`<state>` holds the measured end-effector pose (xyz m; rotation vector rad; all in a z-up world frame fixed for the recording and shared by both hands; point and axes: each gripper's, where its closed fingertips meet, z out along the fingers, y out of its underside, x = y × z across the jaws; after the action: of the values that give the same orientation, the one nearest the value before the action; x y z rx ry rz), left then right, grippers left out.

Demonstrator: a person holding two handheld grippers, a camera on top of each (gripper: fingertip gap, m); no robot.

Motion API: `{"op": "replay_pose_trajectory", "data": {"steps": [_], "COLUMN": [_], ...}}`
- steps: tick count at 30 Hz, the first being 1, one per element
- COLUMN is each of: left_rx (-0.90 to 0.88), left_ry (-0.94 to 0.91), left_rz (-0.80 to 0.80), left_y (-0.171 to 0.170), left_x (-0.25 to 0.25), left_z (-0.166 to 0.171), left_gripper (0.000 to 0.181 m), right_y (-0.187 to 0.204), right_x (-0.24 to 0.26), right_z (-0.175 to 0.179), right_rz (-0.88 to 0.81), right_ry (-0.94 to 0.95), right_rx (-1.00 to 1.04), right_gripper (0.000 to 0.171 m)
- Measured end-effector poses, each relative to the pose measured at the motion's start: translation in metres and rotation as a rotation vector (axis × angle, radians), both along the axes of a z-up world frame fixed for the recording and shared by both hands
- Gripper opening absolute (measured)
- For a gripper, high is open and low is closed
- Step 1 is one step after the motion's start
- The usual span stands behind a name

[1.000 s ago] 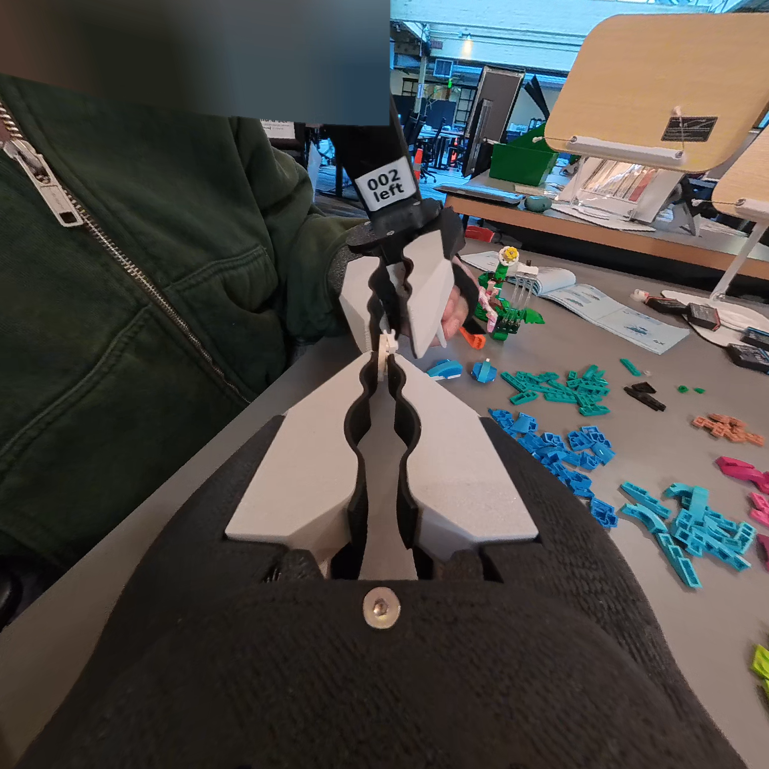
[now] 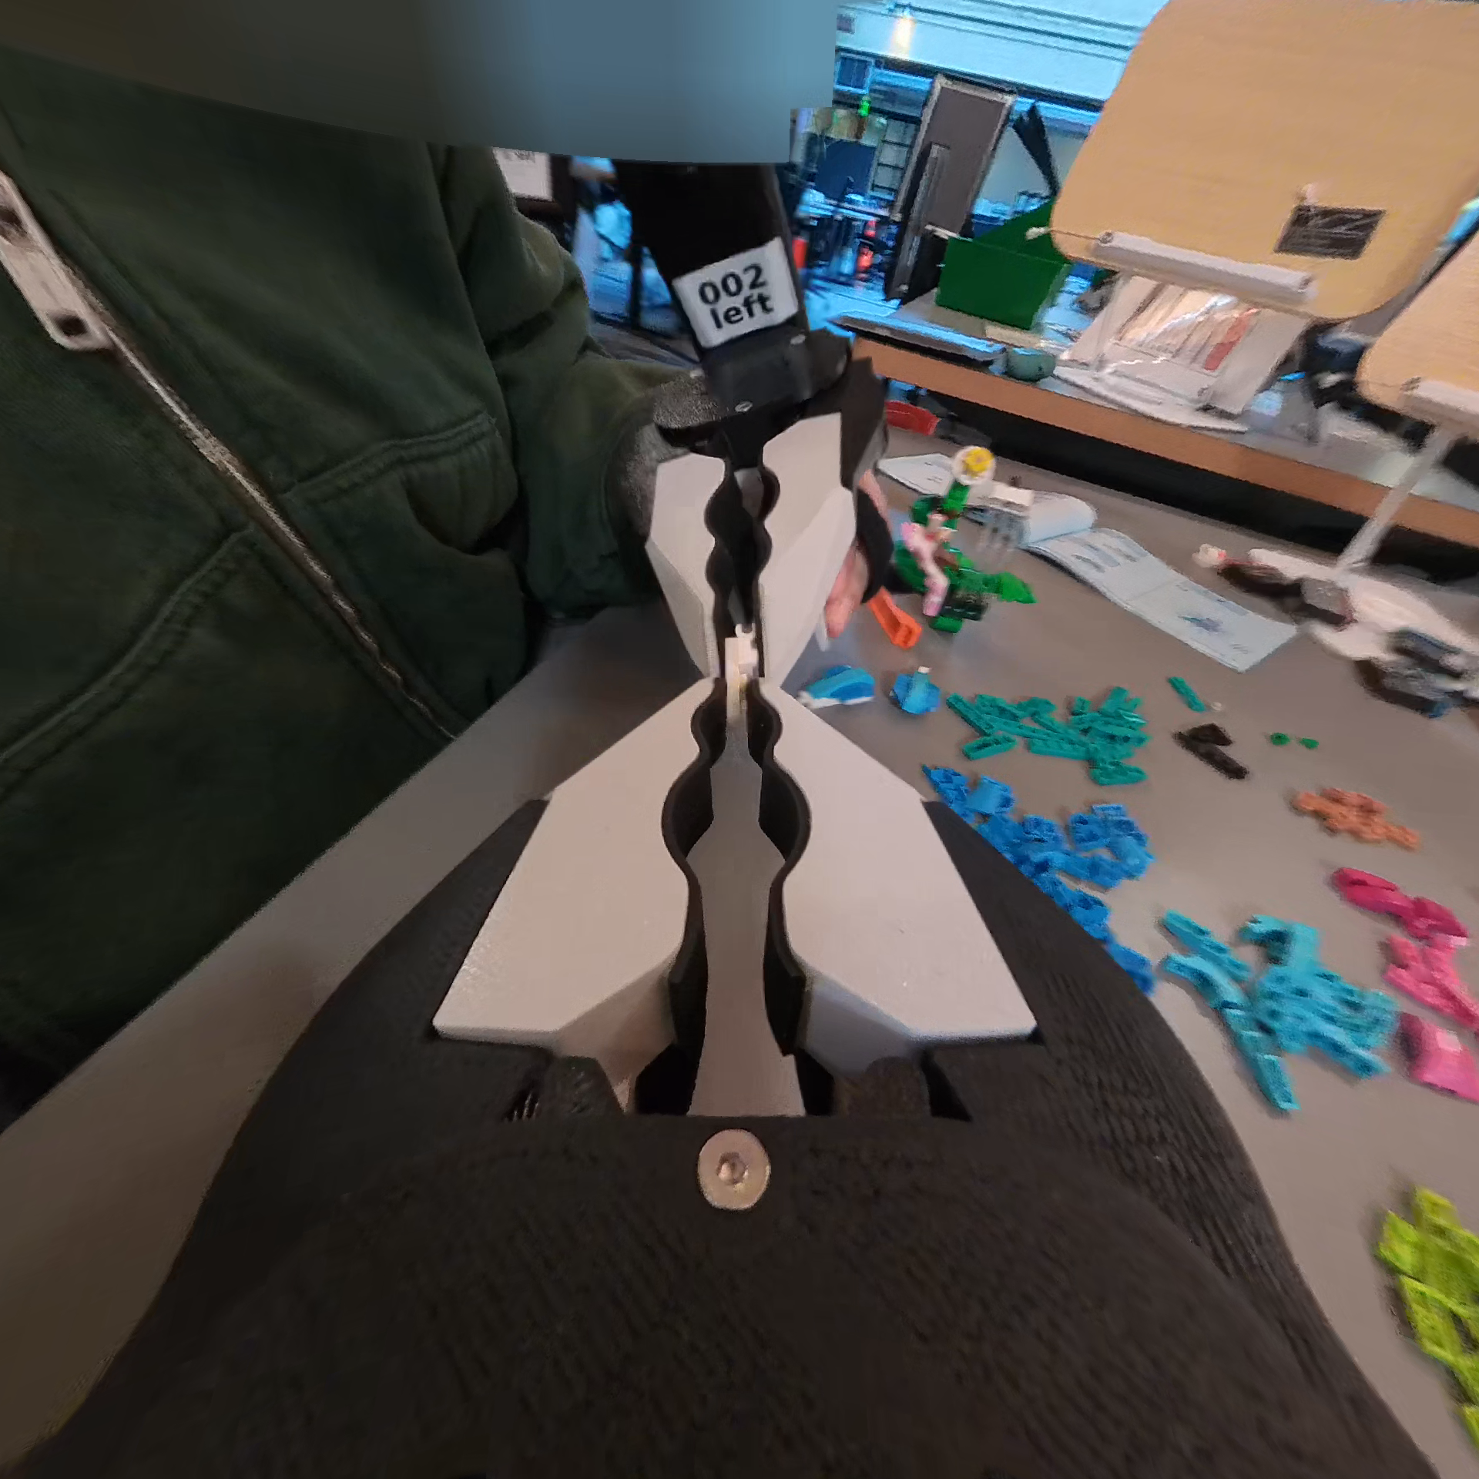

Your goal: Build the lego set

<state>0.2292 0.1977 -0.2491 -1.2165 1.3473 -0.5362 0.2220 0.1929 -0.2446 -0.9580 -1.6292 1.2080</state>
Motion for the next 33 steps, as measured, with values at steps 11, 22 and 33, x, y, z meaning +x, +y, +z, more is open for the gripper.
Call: {"op": "replay_pose_trajectory", "data": {"steps": [11,22,33], "left_rx": [-0.623,-0.834,-0.014], "left_ry": [-0.243,-0.213,0.099], "left_rz": [0.094,0.069,0.188], "left_y": [0.02,0.016,0.026], "left_x": [-0.023,-0.018,-0.027], "left_z": [0.006,-0.011,-0.013], "left_gripper": [0.008,0.001,0.0], "right_y": [0.019,0.017,0.042], "right_x": [-0.009,-0.009,0.003], "right_z": [-0.015,-0.018,-0.003], "right_rz": [-0.195,-0.196,-0.272], "right_ry": [0.007,-0.001,0.094], "right_rx": [0.443,0.536,0.281], "right_gripper": [0.003,0.003,0.029]}}
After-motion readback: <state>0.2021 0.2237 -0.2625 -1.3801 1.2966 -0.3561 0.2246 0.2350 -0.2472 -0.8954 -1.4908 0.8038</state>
